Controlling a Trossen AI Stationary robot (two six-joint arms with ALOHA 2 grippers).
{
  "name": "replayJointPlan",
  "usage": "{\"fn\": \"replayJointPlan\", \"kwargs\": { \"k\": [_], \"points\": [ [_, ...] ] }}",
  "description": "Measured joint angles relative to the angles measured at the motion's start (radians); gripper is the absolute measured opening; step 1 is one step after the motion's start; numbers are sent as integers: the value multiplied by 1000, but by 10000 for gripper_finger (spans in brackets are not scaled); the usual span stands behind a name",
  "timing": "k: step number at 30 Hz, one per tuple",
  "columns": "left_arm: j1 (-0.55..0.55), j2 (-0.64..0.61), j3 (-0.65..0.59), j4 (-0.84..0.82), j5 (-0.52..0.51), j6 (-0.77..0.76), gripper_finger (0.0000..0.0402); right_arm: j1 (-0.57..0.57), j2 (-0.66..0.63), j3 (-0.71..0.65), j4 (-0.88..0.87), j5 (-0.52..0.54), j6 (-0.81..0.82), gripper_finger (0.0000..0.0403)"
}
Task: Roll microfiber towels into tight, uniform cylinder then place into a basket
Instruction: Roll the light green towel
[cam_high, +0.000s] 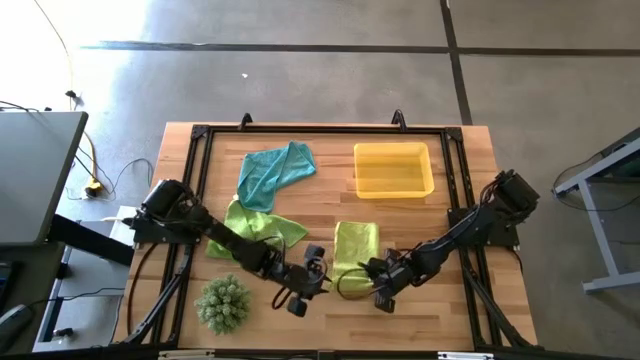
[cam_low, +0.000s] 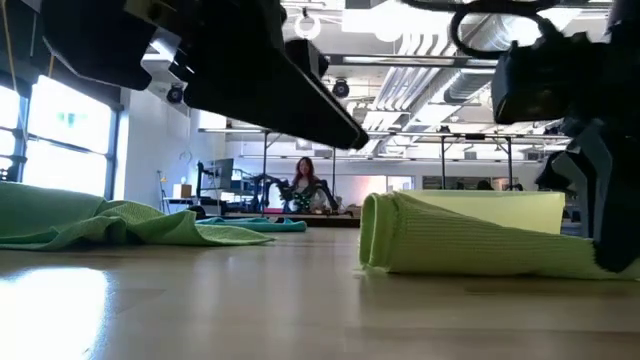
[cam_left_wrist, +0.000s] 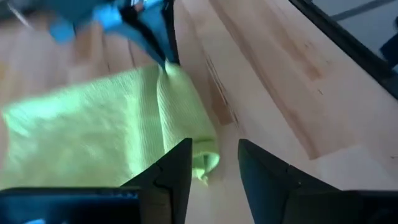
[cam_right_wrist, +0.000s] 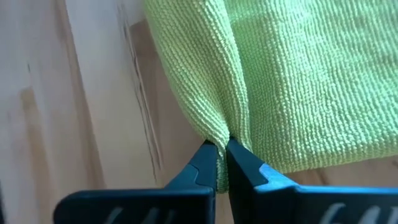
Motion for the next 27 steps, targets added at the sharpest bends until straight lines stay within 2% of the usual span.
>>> {"fn": "replayJointPlan", "kwargs": {
  "k": [6,14,22,27],
  "points": [
    [-21,44,1,124,-18,57,118,-47,-1,1,8,-54,30,1],
    [-8,112,2,139,-93,24,147,-53,-1,1,16,-47,34,0],
    [19,122,2,140,-89,22,175,-54,0,1,37,-33,38,0],
    [35,122,2,149,-20,21,177,-54,0,1,47,-27,38,0]
  ]
}}
